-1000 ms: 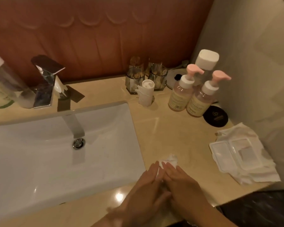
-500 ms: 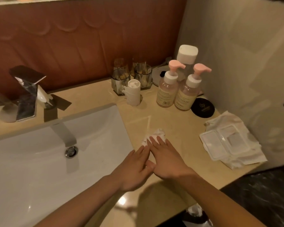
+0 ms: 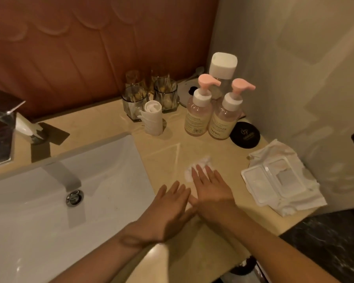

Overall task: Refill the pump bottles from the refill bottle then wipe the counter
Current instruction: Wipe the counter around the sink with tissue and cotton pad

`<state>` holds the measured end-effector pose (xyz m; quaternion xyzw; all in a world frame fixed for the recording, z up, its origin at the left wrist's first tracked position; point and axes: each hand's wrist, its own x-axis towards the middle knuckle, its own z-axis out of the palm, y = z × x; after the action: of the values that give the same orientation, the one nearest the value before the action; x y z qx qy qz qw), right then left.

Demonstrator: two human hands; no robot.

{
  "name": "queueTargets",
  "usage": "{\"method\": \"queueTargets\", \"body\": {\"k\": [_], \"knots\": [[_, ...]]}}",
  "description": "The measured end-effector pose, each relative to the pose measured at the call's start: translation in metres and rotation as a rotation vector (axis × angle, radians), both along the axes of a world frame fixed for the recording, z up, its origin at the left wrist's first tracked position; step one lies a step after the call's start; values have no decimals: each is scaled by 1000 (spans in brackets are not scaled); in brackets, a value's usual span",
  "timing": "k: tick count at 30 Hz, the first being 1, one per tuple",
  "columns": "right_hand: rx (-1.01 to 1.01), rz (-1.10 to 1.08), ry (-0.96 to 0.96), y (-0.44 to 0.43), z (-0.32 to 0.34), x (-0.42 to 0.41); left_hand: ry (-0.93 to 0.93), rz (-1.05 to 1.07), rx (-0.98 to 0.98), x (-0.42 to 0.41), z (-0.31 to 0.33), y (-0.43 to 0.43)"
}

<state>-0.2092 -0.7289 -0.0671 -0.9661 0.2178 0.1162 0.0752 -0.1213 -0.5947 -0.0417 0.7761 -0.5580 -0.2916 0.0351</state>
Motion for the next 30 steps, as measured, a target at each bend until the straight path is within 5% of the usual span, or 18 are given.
{"method": "queueTargets", "body": {"k": [6, 10, 13, 25, 30], "knots": [[170, -3, 47, -40, 3, 70, 89, 312, -185, 41, 8, -4], [217, 198, -93, 4, -3, 92, 280, 817, -531, 66, 7, 4], [210, 365, -138, 46, -17, 74, 322, 1095, -607, 80, 2, 14], [58, 363, -378, 84, -41, 29, 406, 1115, -540, 71, -16, 53], [75, 390, -456, 80, -36, 30, 913, 1218, -314, 48, -33, 54]]}}
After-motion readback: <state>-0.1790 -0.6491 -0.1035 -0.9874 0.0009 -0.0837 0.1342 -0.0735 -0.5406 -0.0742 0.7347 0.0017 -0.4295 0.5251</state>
